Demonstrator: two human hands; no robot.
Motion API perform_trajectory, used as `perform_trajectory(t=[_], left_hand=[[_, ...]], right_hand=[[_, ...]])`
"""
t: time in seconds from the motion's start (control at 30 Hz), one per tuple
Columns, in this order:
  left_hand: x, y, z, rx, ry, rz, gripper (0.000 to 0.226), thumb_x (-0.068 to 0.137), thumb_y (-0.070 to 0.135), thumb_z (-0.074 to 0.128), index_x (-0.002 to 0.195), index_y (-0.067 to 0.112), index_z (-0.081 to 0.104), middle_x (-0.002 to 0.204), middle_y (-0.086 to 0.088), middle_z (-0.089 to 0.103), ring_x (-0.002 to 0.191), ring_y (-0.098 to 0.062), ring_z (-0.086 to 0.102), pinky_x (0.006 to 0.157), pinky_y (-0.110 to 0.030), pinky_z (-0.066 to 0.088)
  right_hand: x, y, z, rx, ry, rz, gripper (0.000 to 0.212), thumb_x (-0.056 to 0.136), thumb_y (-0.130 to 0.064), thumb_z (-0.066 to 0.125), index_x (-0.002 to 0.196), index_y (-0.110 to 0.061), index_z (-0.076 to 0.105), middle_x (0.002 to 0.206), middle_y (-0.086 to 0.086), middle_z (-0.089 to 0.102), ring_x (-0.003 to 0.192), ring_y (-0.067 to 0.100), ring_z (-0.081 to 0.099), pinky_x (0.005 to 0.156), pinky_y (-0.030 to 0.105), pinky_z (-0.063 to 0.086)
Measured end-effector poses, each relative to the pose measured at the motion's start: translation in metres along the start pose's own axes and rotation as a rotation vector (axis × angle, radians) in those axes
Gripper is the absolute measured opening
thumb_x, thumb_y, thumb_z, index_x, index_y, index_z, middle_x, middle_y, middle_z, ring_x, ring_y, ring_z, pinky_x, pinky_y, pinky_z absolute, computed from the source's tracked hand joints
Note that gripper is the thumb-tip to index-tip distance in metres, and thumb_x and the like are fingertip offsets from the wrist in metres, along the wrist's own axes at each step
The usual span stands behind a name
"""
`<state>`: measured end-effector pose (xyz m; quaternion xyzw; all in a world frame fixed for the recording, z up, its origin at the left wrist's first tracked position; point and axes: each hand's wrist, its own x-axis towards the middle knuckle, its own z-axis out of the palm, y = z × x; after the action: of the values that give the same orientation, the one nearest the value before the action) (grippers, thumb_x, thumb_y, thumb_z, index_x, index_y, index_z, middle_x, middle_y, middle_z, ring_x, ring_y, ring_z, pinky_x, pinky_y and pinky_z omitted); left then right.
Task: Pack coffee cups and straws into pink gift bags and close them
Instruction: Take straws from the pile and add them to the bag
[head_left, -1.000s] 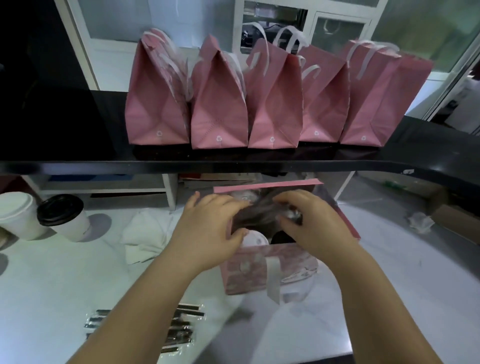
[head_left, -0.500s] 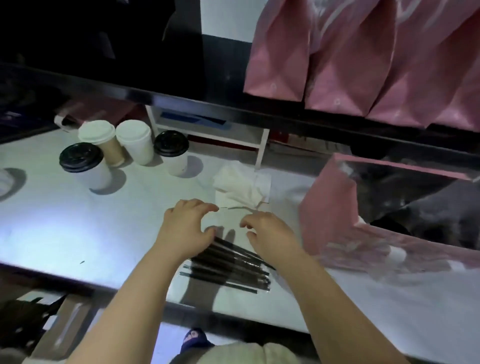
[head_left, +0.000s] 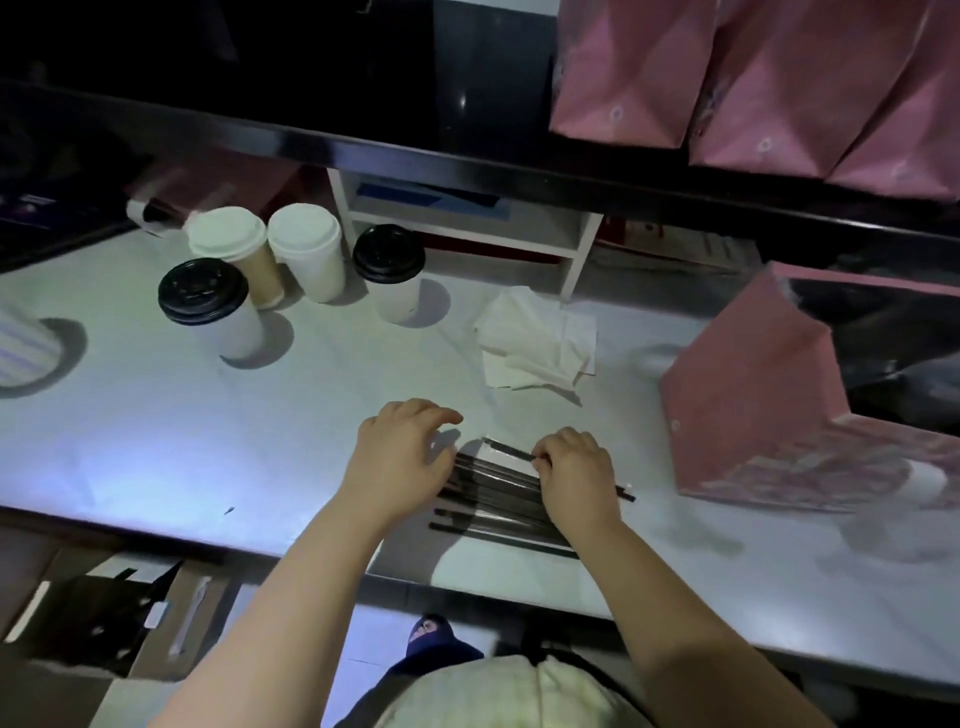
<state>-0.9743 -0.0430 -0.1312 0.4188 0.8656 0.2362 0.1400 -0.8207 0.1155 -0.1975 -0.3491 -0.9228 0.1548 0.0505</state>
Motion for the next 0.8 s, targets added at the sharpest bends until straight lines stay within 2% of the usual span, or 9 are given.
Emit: perform_trajectory(t=[0.17,0.23,0.3,0.4,0.5,0.53,0.6,0.67,0.8], left_hand=[[0.004,-0.01,-0.006,-0.022,-0.001,0.028,0.033,0.086,0.025,0.062,0.119,0.029,0.065,0.121,0.006,0.062,0.116,-0.021,0.051,0.095,-0.035,0.041],[0.008,-0.01,-0.011,-0.032,0.002,0.039,0.033,0.086,0.024,0.062,0.119,0.028,0.066,0.121,0.006,0.063,0.113,-0.022,0.053,0.093,-0.036,0.043],[0.014,-0.006,-0.018,-0.054,0.019,0.052,0.032,0.087,0.024,0.062,0.119,0.027,0.066,0.121,0.005,0.063,0.113,-0.022,0.053,0.093,-0.038,0.044],[0.03,0.014,-0.032,-0.09,0.068,0.099,0.034,0.086,0.024,0.064,0.121,0.027,0.064,0.124,0.005,0.06,0.117,-0.021,0.05,0.097,-0.039,0.041],[0.05,0.054,-0.044,-0.122,0.107,0.209,0.036,0.086,0.023,0.065,0.121,0.028,0.063,0.124,0.007,0.059,0.117,-0.019,0.049,0.097,-0.039,0.041],[0.057,0.07,-0.047,-0.132,0.118,0.255,0.036,0.085,0.023,0.065,0.121,0.028,0.063,0.124,0.007,0.059,0.117,-0.019,0.049,0.096,-0.038,0.042],[0.069,0.107,-0.051,-0.15,0.141,0.333,0.036,0.085,0.023,0.066,0.12,0.028,0.063,0.124,0.007,0.06,0.117,-0.019,0.05,0.095,-0.038,0.043],[0.079,0.145,-0.051,-0.155,0.153,0.404,0.036,0.085,0.023,0.066,0.12,0.028,0.064,0.123,0.007,0.06,0.117,-0.019,0.051,0.095,-0.036,0.042],[0.093,0.208,-0.05,-0.159,0.145,0.524,0.038,0.085,0.024,0.066,0.123,0.028,0.063,0.123,0.009,0.061,0.116,-0.016,0.053,0.098,-0.038,0.043]], right_hand=[[0.01,-0.007,0.0,0.014,-0.064,0.131,0.012,0.095,-0.017,0.053,0.087,-0.026,0.05,0.098,-0.001,0.058,0.096,0.022,0.05,0.083,0.036,0.04],[0.013,-0.008,-0.01,0.12,-0.089,0.201,0.013,0.097,-0.019,0.047,0.088,-0.027,0.044,0.091,-0.001,0.059,0.089,0.022,0.055,0.079,0.038,0.046],[0.016,-0.012,-0.031,0.334,-0.093,0.253,0.016,0.098,-0.013,0.043,0.092,-0.028,0.046,0.085,-0.001,0.06,0.079,0.022,0.059,0.075,0.042,0.052],[0.02,-0.024,-0.082,0.582,0.006,0.214,0.037,0.096,-0.004,0.043,0.089,-0.039,0.051,0.081,-0.004,0.062,0.074,0.005,0.058,0.068,0.037,0.054],[0.021,-0.026,-0.147,0.575,0.164,0.094,0.04,0.097,-0.005,0.044,0.095,-0.044,0.055,0.081,-0.015,0.062,0.069,-0.006,0.055,0.052,0.019,0.047],[0.02,-0.024,-0.168,0.535,0.232,0.064,0.037,0.097,-0.006,0.045,0.101,-0.042,0.057,0.081,-0.017,0.062,0.071,-0.006,0.056,0.053,0.014,0.045],[0.015,-0.014,-0.208,0.512,0.355,0.039,0.029,0.096,-0.006,0.051,0.107,-0.03,0.063,0.078,-0.019,0.062,0.075,-0.004,0.057,0.066,0.015,0.047],[0.01,-0.001,-0.241,0.582,0.419,0.029,0.024,0.093,-0.004,0.056,0.1,-0.025,0.065,0.075,-0.014,0.065,0.072,-0.001,0.059,0.073,0.015,0.048],[0.001,0.03,-0.294,0.907,0.46,0.035,0.032,0.091,0.003,0.059,0.079,-0.026,0.066,0.069,-0.001,0.072,0.057,0.008,0.061,0.058,0.024,0.054]])
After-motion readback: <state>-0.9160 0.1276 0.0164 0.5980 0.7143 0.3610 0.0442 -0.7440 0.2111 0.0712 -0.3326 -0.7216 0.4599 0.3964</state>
